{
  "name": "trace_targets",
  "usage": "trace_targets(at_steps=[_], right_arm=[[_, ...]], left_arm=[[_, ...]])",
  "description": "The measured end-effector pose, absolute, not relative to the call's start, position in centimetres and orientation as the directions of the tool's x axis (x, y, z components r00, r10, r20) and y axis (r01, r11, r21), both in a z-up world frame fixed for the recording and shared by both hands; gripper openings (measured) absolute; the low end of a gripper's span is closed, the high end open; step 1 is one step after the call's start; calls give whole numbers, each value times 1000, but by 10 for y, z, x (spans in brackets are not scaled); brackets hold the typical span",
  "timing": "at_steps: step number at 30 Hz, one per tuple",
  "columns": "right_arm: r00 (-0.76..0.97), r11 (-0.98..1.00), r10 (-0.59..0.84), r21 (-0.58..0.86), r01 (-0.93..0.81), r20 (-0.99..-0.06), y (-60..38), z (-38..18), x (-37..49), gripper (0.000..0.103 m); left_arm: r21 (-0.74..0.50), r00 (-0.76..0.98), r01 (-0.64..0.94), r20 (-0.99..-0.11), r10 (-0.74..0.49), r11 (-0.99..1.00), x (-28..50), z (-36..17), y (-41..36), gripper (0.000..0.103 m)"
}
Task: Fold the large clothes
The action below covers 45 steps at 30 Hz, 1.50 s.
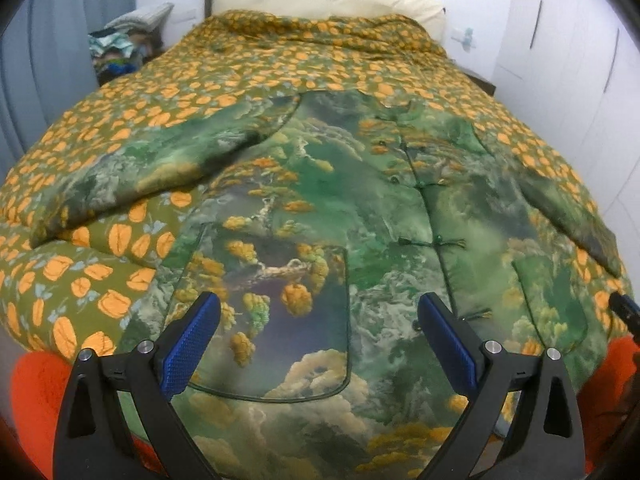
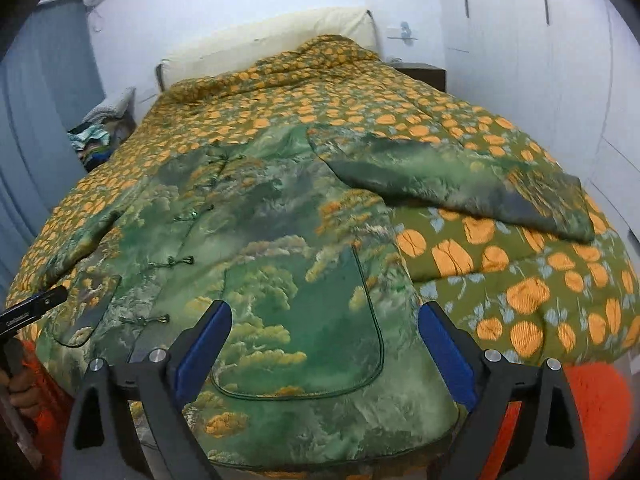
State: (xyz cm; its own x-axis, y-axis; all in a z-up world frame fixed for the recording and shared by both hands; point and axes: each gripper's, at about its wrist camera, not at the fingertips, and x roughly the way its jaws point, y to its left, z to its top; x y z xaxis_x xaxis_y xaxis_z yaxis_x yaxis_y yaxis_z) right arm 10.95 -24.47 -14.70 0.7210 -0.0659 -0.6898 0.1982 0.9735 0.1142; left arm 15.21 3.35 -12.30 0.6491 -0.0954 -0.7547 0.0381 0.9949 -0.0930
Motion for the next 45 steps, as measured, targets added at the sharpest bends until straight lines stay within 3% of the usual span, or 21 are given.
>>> trace_targets(at_steps=[10, 45], right_arm=[[745, 993, -101, -23, 115, -659, -224, -153, 104, 94], [749, 984, -170, -76, 159, -641, -226, -157, 106, 94]], left_arm=[[-46, 698, 51, -713, -69, 998, 144, -117, 26, 102], [5, 708, 26, -706, -15, 1000, 144, -116, 24, 102]])
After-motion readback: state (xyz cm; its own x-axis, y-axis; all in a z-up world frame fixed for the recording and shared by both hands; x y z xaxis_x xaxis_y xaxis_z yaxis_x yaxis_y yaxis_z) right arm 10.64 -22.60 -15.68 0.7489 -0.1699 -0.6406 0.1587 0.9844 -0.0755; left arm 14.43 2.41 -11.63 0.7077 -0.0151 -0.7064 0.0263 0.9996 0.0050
